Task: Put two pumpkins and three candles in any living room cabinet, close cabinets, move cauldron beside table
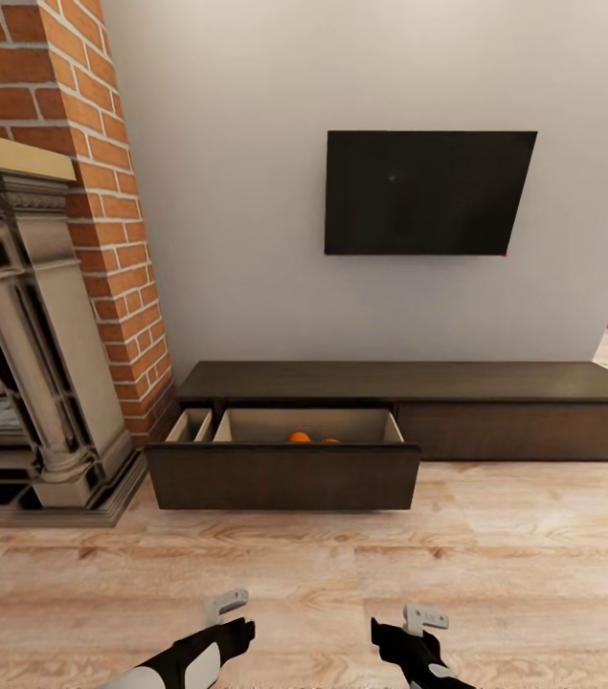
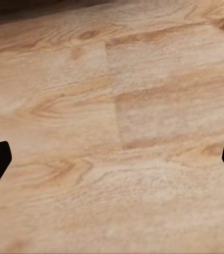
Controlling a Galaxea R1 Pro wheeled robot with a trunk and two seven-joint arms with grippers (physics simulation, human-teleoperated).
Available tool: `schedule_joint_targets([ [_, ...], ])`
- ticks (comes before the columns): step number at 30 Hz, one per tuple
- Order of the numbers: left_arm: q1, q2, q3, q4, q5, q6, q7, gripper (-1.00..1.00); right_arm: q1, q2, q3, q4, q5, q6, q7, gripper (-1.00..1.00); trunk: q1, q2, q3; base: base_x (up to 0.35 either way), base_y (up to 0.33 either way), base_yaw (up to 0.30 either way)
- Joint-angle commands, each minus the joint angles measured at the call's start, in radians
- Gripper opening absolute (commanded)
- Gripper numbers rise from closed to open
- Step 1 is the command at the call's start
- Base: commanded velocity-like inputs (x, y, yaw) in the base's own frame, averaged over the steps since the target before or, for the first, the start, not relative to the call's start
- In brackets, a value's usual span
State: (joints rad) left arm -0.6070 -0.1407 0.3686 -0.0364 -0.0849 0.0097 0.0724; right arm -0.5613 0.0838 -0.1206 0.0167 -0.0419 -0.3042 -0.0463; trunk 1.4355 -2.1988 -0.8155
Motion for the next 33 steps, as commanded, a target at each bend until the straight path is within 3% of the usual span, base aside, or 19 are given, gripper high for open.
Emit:
schedule_joint_targets([
  [1, 0.000, 0.000, 0.007, 0.000, -0.011, 0.001, 0.002, 1.00, -0.001, 0.000, -0.004, 0.002, -0.004, -0.007, 0.000, 1.00, 0.004, -0.008, -0.004, 0.000, 0.000, 0.000],
  [6, 0.000, 0.002, 0.007, 0.005, -0.018, 0.000, -0.005, 1.00, 0.000, 0.004, -0.002, 0.003, 0.001, -0.009, 0.002, 1.00, 0.023, -0.043, -0.020, 0.000, 0.000, 0.000],
  [15, 0.000, 0.032, 0.006, 0.006, -0.064, -0.036, -0.005, 1.00, 0.001, 0.006, -0.002, 0.003, 0.005, -0.006, 0.002, 1.00, 0.057, -0.106, -0.048, 0.000, 0.000, 0.000],
  [23, 0.000, 0.036, 0.006, 0.006, -0.067, -0.039, -0.006, 1.00, 0.000, 0.007, -0.002, 0.003, 0.005, -0.006, 0.000, 1.00, 0.057, -0.106, -0.048, 0.000, 0.000, 0.000],
  [33, 0.000, 0.036, 0.007, 0.014, -0.065, -0.037, -0.057, 1.00, 0.000, 0.003, -0.003, 0.003, 0.004, -0.006, 0.001, 1.00, 0.057, -0.106, -0.048, 0.103, 0.078, 0.000],
])
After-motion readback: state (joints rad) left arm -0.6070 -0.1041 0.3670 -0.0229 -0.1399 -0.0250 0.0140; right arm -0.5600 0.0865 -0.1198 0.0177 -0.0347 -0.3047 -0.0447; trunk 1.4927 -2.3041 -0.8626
